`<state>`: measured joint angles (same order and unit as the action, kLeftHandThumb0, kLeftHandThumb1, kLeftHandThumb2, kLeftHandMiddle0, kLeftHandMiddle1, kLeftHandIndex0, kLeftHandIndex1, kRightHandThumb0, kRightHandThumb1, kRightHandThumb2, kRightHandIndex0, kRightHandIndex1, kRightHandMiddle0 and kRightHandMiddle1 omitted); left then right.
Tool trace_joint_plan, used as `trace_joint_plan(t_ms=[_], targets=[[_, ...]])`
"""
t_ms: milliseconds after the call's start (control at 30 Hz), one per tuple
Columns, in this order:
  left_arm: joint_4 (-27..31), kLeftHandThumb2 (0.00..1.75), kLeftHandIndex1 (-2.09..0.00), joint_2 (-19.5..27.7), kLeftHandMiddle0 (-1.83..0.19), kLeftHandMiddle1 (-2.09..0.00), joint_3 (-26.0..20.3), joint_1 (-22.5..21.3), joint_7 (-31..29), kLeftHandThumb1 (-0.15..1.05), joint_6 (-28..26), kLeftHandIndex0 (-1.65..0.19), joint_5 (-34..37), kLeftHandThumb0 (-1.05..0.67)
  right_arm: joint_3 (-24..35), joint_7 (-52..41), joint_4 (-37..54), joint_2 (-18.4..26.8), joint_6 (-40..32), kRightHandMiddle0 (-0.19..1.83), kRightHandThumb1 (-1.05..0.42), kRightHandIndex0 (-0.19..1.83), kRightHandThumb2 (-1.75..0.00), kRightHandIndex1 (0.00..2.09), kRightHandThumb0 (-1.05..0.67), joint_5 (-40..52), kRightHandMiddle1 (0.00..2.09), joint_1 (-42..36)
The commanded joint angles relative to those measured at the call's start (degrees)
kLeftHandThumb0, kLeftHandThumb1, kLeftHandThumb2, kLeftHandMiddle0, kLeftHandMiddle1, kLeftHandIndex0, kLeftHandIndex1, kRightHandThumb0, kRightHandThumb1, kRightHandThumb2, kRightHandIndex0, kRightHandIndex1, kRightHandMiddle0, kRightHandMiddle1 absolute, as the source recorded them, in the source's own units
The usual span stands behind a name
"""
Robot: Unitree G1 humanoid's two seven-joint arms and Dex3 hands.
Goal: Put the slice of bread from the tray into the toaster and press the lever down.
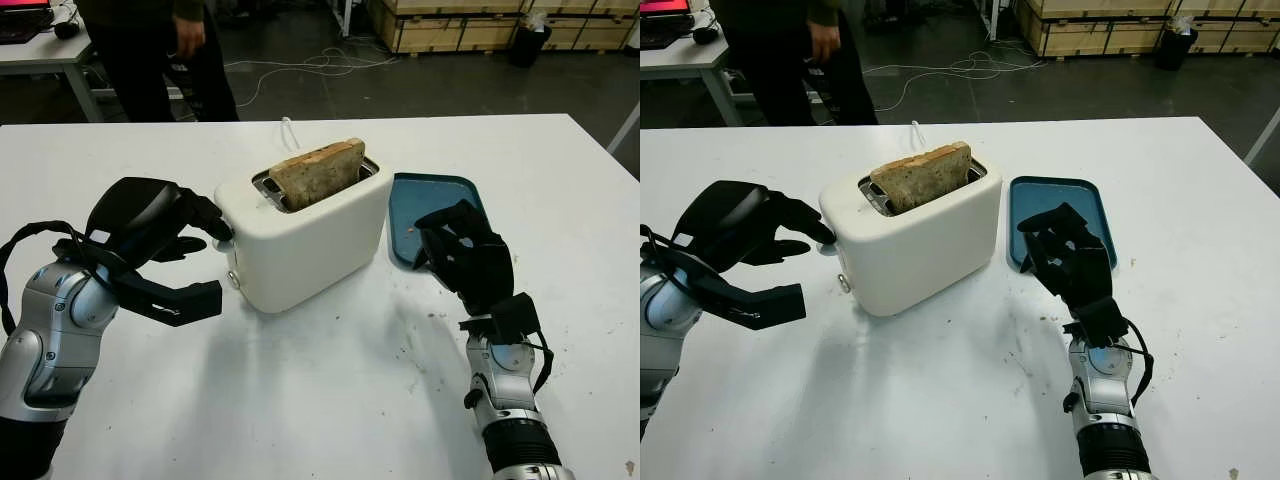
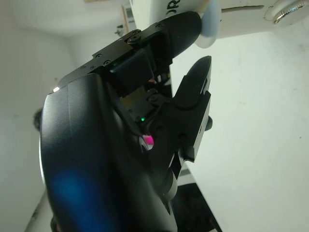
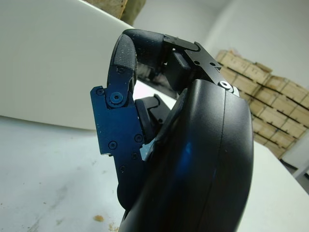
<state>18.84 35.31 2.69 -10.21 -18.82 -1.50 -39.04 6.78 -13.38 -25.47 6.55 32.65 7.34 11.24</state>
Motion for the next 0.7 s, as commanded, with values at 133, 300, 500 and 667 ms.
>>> trace_joint_plan(t_ms=[133,300,500,667], targets=[[-1.7,0.01,0.0,-1.5,-1.16,-1.43,2.9,0.3,-0.9,0.83,-1.1,-1.1,-0.4,0.0,0.4,-0.6,-0.2,-0.1,-0.4,0.55,-0.92,0.84,-0.35,1.75,-0.46,1.3,1.75,-0.2],[-4.7,0.01,0.0,-3.2,-1.15,-1.42,5.6,1.5,2.1,0.84,-0.6,-1.1,-2.1,0.03,0.6,-1.5,-0.4,0.0,-0.3,0.54,-0.92,0.83,-0.35,1.75,-0.45,2.2,1.75,-0.2],[-10.6,0.0,-0.01,-6.2,-1.11,-1.45,10.0,3.2,7.8,0.84,0.1,-1.1,-4.8,0.05,0.5,-1.8,-0.6,0.2,0.2,0.54,-0.92,0.83,-0.36,1.75,-0.45,1.6,1.75,0.0],[-16.2,0.01,0.0,-9.1,-1.07,-1.37,13.8,4.8,14.2,0.84,-0.2,-1.09,-7.1,0.09,0.6,-2.1,-0.5,0.3,0.1,0.54,-0.92,0.83,-0.36,1.75,-0.45,1.7,1.75,-0.1]])
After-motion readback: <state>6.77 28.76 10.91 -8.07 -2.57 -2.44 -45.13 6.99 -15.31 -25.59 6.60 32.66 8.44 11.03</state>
